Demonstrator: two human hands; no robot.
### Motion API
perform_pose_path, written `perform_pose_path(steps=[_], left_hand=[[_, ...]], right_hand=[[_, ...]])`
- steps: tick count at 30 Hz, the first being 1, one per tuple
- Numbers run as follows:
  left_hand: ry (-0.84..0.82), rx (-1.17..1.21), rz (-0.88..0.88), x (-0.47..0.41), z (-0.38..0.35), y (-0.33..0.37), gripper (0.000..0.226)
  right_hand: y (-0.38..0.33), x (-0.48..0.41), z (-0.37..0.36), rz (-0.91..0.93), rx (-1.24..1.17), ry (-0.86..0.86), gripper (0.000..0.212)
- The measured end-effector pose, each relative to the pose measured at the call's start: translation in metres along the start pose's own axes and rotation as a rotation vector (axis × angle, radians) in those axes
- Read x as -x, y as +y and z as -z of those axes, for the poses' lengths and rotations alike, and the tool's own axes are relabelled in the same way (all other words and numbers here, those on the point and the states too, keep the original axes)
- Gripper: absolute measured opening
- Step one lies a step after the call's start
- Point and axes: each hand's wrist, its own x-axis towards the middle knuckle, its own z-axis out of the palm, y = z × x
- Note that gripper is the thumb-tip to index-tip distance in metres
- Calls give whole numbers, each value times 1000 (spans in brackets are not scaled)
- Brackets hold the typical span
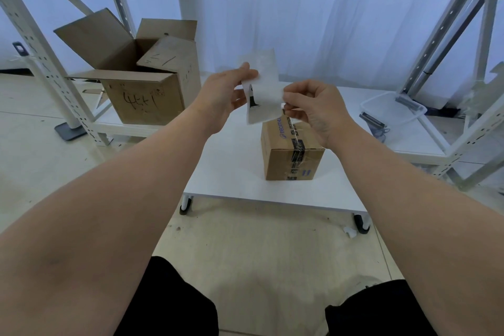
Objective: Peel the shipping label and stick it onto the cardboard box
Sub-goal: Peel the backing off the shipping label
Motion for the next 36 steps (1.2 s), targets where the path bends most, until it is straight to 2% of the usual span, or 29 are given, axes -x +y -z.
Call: perform_pose_path(steps=[8, 17, 24, 36], left_hand=[[42, 59, -1, 0, 0, 1, 33], [91, 111, -10, -2, 3, 2, 36], [125, 103, -15, -4, 6, 0, 37], [102, -66, 16, -5, 8, -5, 28]], right_hand=[[-3, -1, -1, -23, -168, 21, 36], [1, -1, 2, -78, -63, 29, 56], [5, -4, 6, -104, -90, 160, 58], [0, -8, 10, -75, -394, 326, 44]])
